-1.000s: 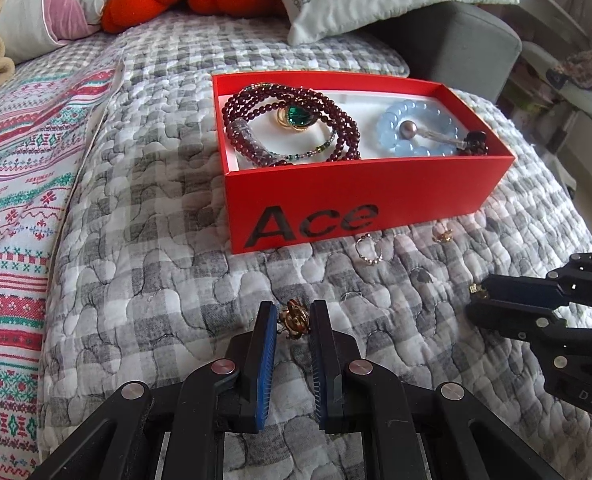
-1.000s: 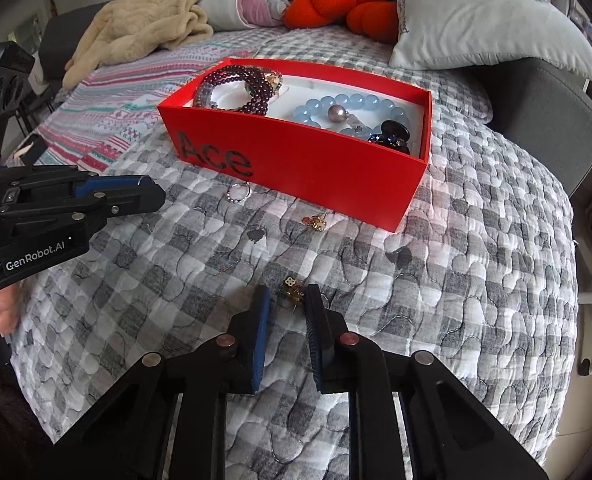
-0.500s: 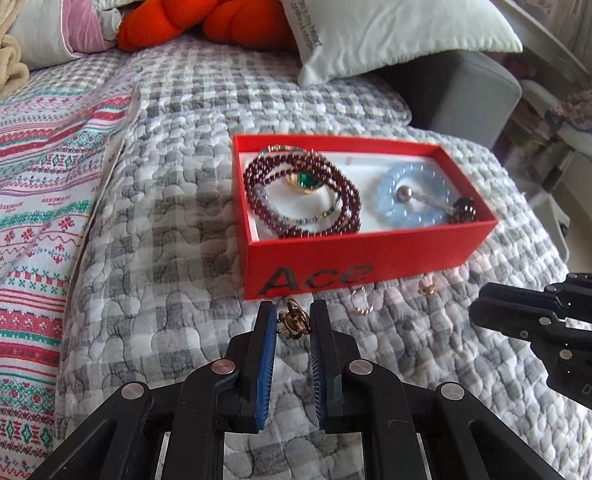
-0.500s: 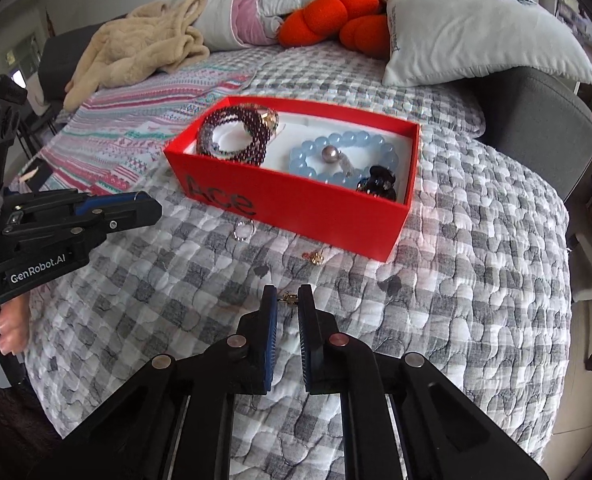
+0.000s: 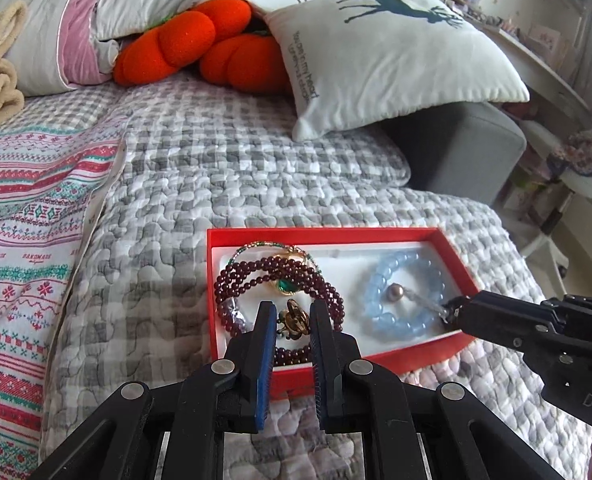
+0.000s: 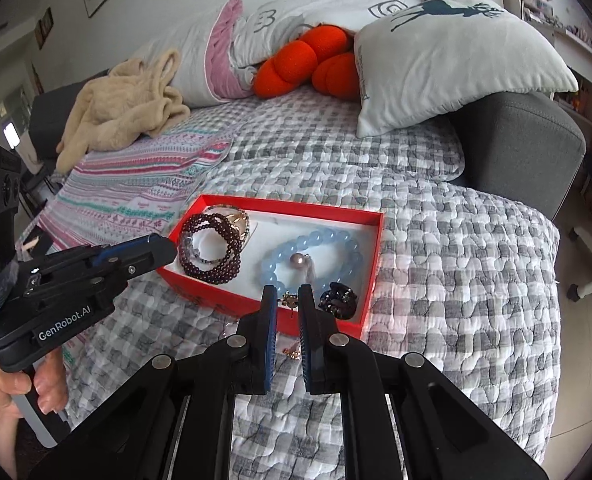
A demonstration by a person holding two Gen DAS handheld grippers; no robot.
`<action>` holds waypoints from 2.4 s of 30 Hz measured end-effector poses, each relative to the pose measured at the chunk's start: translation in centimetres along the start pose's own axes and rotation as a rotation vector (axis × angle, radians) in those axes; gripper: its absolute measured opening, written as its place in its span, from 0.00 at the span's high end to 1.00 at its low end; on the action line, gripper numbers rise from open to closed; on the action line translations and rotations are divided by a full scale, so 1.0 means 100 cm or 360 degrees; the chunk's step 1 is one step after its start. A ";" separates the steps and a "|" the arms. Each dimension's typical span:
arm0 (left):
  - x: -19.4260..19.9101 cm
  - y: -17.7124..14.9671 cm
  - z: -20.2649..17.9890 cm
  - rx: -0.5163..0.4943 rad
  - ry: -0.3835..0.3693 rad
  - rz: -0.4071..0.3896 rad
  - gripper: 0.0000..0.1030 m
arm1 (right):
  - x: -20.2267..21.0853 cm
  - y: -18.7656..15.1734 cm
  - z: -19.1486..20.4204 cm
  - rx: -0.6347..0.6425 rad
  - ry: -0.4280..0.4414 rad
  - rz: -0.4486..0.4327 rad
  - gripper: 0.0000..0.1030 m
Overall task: Organize jewelry
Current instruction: 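Lower both gold earrings into the red box and open both tools, then grasp the small silver ring with the left tool while the right tool grasps a gold stud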
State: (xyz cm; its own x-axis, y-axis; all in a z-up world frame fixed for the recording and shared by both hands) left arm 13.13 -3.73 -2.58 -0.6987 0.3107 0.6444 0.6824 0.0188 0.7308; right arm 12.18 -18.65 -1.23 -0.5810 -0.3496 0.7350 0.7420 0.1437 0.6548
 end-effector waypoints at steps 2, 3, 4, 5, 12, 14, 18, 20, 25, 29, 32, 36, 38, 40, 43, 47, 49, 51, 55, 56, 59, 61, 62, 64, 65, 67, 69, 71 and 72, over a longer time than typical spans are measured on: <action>-0.006 0.002 0.001 0.0011 0.0019 -0.0009 0.89 | -0.005 0.003 -0.003 -0.0014 -0.0008 0.0003 0.89; -0.008 0.002 0.000 0.0012 0.0015 -0.0004 0.88 | -0.007 0.004 -0.004 -0.0018 -0.0010 0.0002 0.89; -0.010 0.002 -0.001 0.0011 0.0009 0.0003 0.85 | -0.009 0.005 -0.005 -0.0019 -0.0013 0.0003 0.89; -0.011 0.001 -0.001 0.0006 0.0012 0.0011 0.77 | -0.011 0.006 -0.006 -0.0019 -0.0020 0.0004 0.89; 0.001 -0.005 -0.002 -0.0042 0.0065 0.0039 0.57 | -0.017 0.009 -0.010 0.0017 -0.0075 0.0035 0.87; 0.008 -0.007 0.000 -0.0037 0.0078 0.0035 0.53 | -0.015 0.009 -0.011 0.0005 -0.0076 0.0041 0.82; 0.020 -0.013 0.006 -0.0033 0.0111 0.0044 0.44 | -0.003 0.008 -0.011 0.0000 -0.0071 0.0014 0.71; 0.025 -0.018 0.012 -0.0018 0.0127 0.0066 0.34 | 0.003 0.006 -0.011 0.0009 -0.0092 0.0013 0.70; 0.028 -0.037 0.031 0.0083 0.0219 0.0171 0.24 | 0.014 -0.006 -0.016 -0.0011 -0.0140 0.0027 0.44; 0.028 -0.052 0.047 0.0190 0.0311 0.0245 0.18 | 0.018 -0.017 -0.023 -0.0050 -0.0196 0.0067 0.44; 0.027 -0.061 0.053 0.0244 0.0344 0.0298 0.17 | 0.014 -0.025 -0.028 -0.0083 -0.0240 0.0118 0.44; 0.026 -0.065 0.054 0.0228 0.0385 0.0318 0.17 | 0.001 -0.036 -0.030 -0.0116 -0.0273 0.0221 0.44; 0.025 -0.065 0.054 0.0226 0.0393 0.0326 0.17 | -0.006 -0.040 -0.027 -0.0125 -0.0256 0.0254 0.44; 0.024 -0.066 0.054 0.0219 0.0398 0.0330 0.17 | -0.013 -0.043 -0.025 -0.0146 -0.0254 0.0258 0.44; 0.022 -0.067 0.053 0.0208 0.0399 0.0342 0.17 | -0.027 -0.050 -0.020 -0.0180 -0.0246 0.0304 0.44; 0.021 -0.068 0.054 0.0211 0.0393 0.0349 0.17 | -0.042 -0.058 -0.007 -0.0108 -0.0304 0.0308 0.44; 0.020 -0.068 0.054 0.0196 0.0390 0.0350 0.17 | -0.046 -0.058 0.001 -0.0024 -0.0330 0.0281 0.47; 0.019 -0.068 0.052 0.0177 0.0383 0.0359 0.17 | -0.050 -0.057 0.007 0.0044 -0.0359 0.0249 0.52; 0.018 -0.069 0.049 0.0147 0.0376 0.0358 0.17 | -0.055 -0.053 0.013 0.0088 -0.0350 0.0238 0.72; 0.018 -0.069 0.047 0.0136 0.0371 0.0356 0.17 | -0.056 -0.052 0.015 0.0094 -0.0332 0.0242 0.74; 0.017 -0.068 0.040 0.0105 0.0326 0.0331 0.17 | -0.058 -0.049 0.016 0.0101 -0.0306 0.0245 0.90; 0.016 -0.067 0.033 0.0077 0.0304 0.0313 0.17 | -0.058 -0.048 0.014 0.0072 -0.0279 0.0252 0.93; 0.014 -0.067 0.030 0.0061 0.0297 0.0308 0.17 | -0.057 -0.047 0.013 0.0056 -0.0266 0.0256 0.93; 0.010 -0.067 0.022 0.0028 0.0270 0.0305 0.17 | -0.053 -0.047 0.012 0.0043 -0.0255 0.0261 0.93; 0.008 -0.067 0.017 0.0014 0.0247 0.0306 0.18 | -0.051 -0.047 0.011 0.0039 -0.0253 0.0259 0.93; 0.003 -0.066 0.008 -0.0005 0.0192 0.0311 0.18 | -0.045 -0.046 0.008 0.0032 -0.0256 0.0245 0.94; -0.001 -0.065 -0.003 -0.0022 0.0122 0.0307 0.20 | -0.039 -0.045 0.005 0.0016 -0.0254 0.0233 0.93; -0.006 -0.065 -0.014 -0.0052 0.0054 0.0310 0.32 | -0.033 -0.045 0.001 -0.0007 -0.0254 0.0226 0.93; -0.009 -0.065 -0.019 -0.0062 0.0014 0.0316 0.38 | -0.030 -0.045 -0.001 -0.0015 -0.0254 0.0224 0.93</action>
State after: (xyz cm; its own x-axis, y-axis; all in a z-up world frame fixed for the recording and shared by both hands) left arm 8.94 -5.88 -7.46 -0.5531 0.2961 0.7787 0.7983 -0.0791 0.5970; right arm 10.64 -18.32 -6.43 -0.5166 -0.1756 0.8380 0.8221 0.1719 0.5428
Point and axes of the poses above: each gripper's, at about its wrist camera, not at the fingertips, and x roughly against the way its jaws point, z to its left, y to its top, the point moved 5 cm from there along -x, roughly the way its jaws point, and after that the axes turned 2 degrees about -y, right-handed, at the moved point
